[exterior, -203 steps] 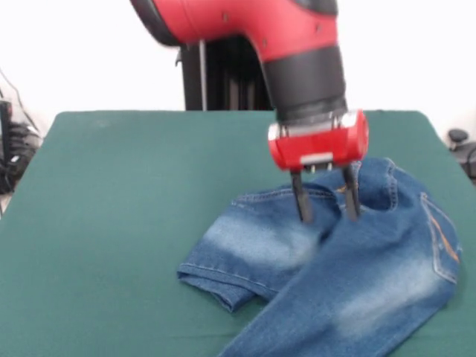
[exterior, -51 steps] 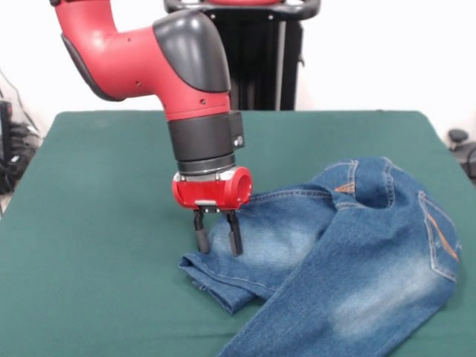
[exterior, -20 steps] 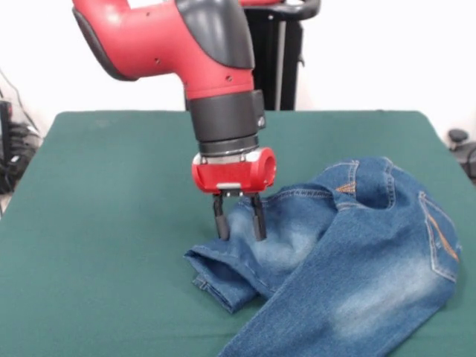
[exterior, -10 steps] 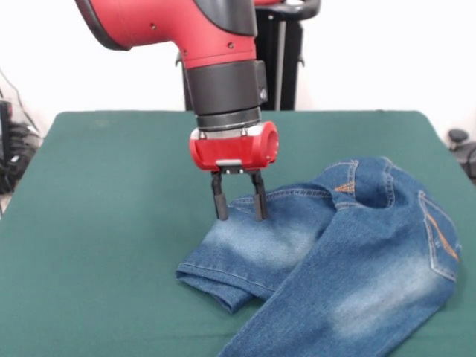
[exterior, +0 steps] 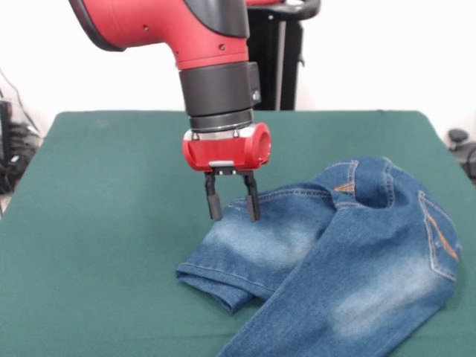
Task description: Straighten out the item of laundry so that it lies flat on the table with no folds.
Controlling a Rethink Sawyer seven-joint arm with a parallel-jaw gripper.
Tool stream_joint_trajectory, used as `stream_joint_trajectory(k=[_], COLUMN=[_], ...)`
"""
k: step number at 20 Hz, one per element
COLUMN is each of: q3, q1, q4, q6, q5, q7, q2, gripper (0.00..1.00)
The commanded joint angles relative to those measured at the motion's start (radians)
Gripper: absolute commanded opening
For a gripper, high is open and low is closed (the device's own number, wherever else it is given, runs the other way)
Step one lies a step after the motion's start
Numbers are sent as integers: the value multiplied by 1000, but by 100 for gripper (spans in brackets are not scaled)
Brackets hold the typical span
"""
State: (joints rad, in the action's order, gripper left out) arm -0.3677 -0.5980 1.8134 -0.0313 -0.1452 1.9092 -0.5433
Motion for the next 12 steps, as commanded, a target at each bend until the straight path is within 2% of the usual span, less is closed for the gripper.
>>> stream_joint_trajectory(k=[1, 8, 12], q3=[18, 8, 14], q1=[23, -23, -20], q4=[45, 39, 33], q6=[-56, -52, -42], q5=[3, -26, -29], q7=[119, 87, 88], q2=[69, 90, 94], gripper=[100, 100, 100])
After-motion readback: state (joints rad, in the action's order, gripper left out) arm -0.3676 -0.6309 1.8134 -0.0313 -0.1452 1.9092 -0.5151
